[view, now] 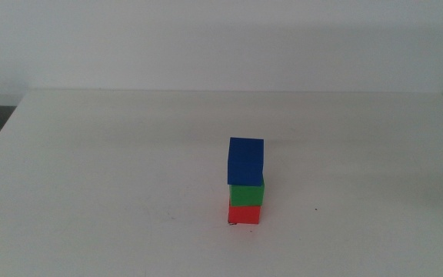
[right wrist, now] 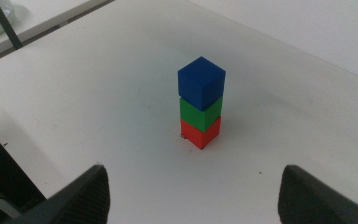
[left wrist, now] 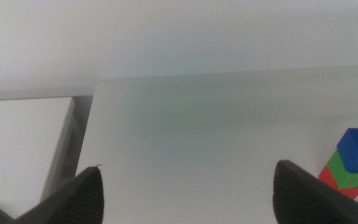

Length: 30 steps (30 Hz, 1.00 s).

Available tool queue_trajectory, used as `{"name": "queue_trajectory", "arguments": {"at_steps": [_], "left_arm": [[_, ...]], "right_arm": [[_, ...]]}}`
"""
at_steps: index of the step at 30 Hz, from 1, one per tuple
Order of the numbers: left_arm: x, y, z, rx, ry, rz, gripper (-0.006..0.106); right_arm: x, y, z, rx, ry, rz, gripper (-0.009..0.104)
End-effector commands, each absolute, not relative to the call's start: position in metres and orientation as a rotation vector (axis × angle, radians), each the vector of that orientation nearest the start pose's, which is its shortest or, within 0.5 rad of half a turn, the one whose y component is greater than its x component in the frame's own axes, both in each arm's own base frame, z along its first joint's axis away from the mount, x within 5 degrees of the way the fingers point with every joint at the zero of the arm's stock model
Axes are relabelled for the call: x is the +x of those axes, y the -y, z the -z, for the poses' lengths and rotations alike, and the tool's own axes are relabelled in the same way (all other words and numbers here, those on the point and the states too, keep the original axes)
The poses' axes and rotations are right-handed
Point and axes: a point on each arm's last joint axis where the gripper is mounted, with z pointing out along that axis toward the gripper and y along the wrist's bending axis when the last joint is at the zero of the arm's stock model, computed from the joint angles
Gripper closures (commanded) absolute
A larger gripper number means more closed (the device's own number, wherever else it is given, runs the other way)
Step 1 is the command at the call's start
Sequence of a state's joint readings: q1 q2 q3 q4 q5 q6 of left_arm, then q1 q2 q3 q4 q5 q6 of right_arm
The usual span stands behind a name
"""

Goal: Stack red cubes first, then green, then blue cubes in a specific spot.

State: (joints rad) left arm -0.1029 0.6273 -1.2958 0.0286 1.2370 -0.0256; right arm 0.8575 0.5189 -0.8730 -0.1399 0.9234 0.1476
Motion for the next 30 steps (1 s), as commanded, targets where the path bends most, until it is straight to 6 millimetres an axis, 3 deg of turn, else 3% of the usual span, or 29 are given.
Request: {"name": "queue_trajectory", "arguments": {"at_steps": [1,19,23,26,30], "left_arm": [[0.038,0.004,-0.465,0.077,-2.027,0.076,0.01],[0.035,0.003,-0.467,0.076,-2.015,0.077,0.01],[0.04,0.005,-0.462,0.079,-1.99,0.097,0.01],[0.049,0.01,-0.452,0.074,-1.876,0.159,0.01],[0.058,0.011,-0.411,0.058,-1.819,0.172,0.01]], "right_arm": [[0.054,-0.047,-0.382,-0.739,-1.931,-0.451,0.018],[0.054,-0.047,-0.382,-0.739,-1.931,-0.451,0.018],[0.054,-0.05,-0.369,-0.75,-1.96,-0.476,0.018],[0.056,-0.055,-0.353,-0.733,-1.902,-0.517,0.018],[0.066,-0.062,-0.33,-0.628,-1.736,-0.57,0.018]]}}
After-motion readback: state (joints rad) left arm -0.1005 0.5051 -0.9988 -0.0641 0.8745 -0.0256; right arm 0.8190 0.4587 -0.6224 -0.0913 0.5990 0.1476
